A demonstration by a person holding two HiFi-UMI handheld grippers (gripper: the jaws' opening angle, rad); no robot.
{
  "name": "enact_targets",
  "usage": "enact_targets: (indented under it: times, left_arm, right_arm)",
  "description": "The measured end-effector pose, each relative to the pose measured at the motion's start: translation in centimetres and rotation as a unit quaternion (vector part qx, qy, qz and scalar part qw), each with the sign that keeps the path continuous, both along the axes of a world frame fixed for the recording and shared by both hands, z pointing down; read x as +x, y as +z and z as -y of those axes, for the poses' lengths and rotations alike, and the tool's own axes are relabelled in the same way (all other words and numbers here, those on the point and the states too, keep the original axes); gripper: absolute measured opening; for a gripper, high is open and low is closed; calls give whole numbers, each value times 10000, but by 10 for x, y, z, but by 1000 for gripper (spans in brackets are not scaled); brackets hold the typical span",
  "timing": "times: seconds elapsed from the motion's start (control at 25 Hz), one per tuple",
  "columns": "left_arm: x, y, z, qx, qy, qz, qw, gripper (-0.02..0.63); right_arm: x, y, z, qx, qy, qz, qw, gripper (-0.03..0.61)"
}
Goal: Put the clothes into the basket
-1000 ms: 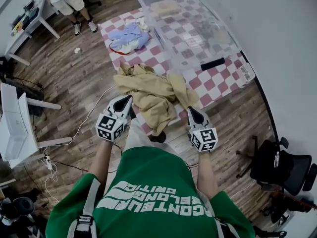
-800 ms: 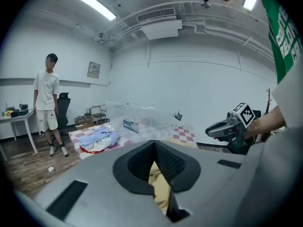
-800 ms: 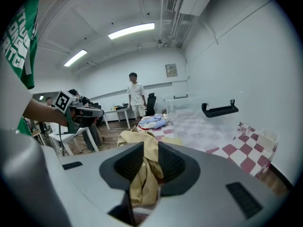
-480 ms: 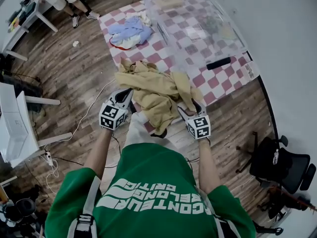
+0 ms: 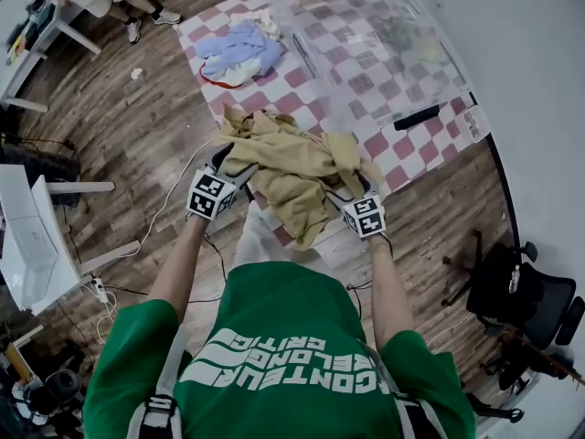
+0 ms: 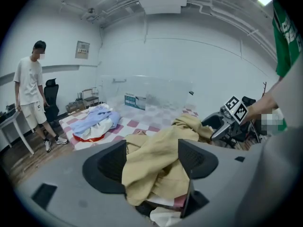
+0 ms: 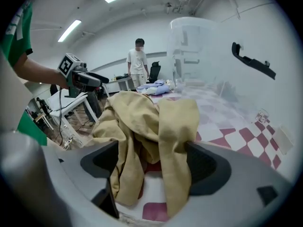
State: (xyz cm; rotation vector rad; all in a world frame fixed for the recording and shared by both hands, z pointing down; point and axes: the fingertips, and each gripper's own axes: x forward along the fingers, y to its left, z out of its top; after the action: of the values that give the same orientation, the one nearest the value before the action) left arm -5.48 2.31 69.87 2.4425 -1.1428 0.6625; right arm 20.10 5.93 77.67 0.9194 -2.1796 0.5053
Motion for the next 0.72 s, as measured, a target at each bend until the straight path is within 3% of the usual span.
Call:
enact_targets:
  times: [0.16,0.36,0.72]
  left_arm:
    - [-1,29,12,-331,512,321,9976,375]
    - [2,68,21,-801,1193,589,9879,413]
    - [18,124,40,-1493,1563,502,9751,417]
  right_arm:
    - [-10,20,0,-283,-182,-111,9994,433]
    - [-37,40,-6,-520,-454,-196,9974,434]
    - [-68,72,-11,-733,-618,-503,9941,434]
